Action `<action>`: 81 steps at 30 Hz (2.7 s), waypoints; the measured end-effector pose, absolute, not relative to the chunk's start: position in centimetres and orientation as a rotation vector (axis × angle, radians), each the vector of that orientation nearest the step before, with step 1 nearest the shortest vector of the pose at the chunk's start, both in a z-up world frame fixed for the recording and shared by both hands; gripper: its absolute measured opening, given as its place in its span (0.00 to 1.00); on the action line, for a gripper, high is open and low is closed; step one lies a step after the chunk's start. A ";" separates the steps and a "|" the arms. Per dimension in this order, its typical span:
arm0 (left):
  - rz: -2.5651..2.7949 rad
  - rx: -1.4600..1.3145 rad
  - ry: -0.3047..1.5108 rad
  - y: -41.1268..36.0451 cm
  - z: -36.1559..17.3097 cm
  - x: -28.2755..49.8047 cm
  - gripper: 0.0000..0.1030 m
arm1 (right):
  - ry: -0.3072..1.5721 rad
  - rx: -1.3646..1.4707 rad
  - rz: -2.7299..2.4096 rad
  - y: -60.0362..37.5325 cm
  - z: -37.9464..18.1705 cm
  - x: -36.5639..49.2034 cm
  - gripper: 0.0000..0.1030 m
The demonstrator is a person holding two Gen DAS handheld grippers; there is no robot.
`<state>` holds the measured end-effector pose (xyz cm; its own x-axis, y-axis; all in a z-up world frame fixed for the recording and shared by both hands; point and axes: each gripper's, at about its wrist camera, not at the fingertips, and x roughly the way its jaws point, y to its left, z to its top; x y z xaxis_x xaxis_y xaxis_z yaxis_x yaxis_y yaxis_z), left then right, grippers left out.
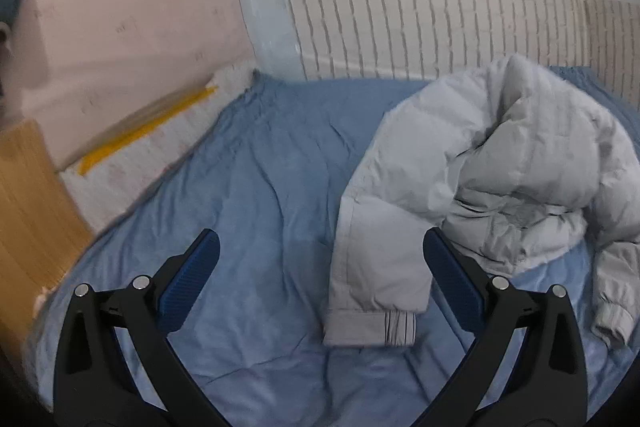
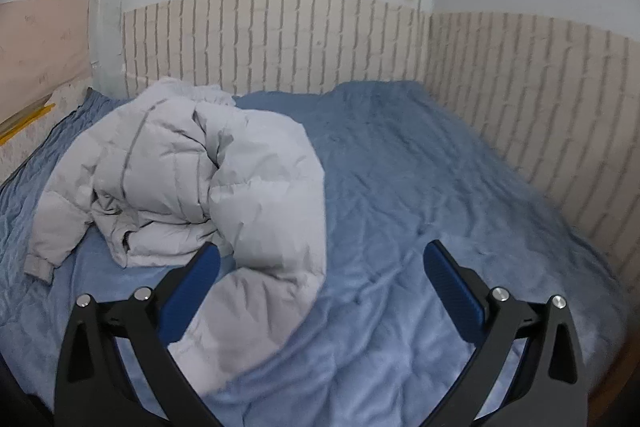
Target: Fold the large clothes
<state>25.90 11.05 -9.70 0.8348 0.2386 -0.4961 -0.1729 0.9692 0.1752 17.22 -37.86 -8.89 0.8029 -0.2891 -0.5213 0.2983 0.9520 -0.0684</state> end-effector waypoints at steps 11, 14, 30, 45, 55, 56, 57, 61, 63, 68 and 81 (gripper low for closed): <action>0.202 0.127 0.720 9.8 -19.5 38.1 0.96 | 0.739 0.047 -0.276 -40.8 -19.2 29.2 0.91; 0.205 0.109 0.768 10.3 -21.8 40.2 0.89 | 0.803 0.105 -0.269 -42.0 -22.3 31.7 0.82; 0.405 0.069 0.597 16.7 -12.3 58.6 0.14 | 0.449 0.073 -0.469 -49.8 -8.5 44.6 0.15; 0.244 0.195 0.593 7.2 -20.4 47.5 0.97 | 0.590 0.186 -0.306 -41.8 -16.7 39.2 0.99; 0.079 0.255 0.738 1.8 -26.7 51.4 0.97 | 0.816 0.174 -0.109 -33.9 -27.3 42.9 0.98; 0.057 0.255 0.763 1.4 -27.1 52.3 0.97 | 0.832 0.195 -0.102 -34.0 -27.9 43.7 0.97; 0.036 0.257 0.779 1.0 -27.3 53.3 0.97 | 0.840 0.210 -0.095 -34.0 -28.2 44.1 0.94; -0.033 0.245 0.820 -0.5 -27.5 55.7 0.89 | 0.892 0.213 0.011 -32.7 -29.0 47.5 0.41; -0.097 0.214 0.864 -1.3 -27.7 56.6 0.45 | 0.885 0.162 0.012 -31.7 -28.4 47.9 0.22; -0.069 0.299 0.851 -4.1 -25.7 55.3 0.00 | 0.804 0.208 -0.041 -32.9 -24.1 45.3 0.13; -0.209 0.177 0.482 -1.0 -3.8 35.2 0.00 | 0.451 0.215 -0.038 -36.2 -2.0 26.4 0.12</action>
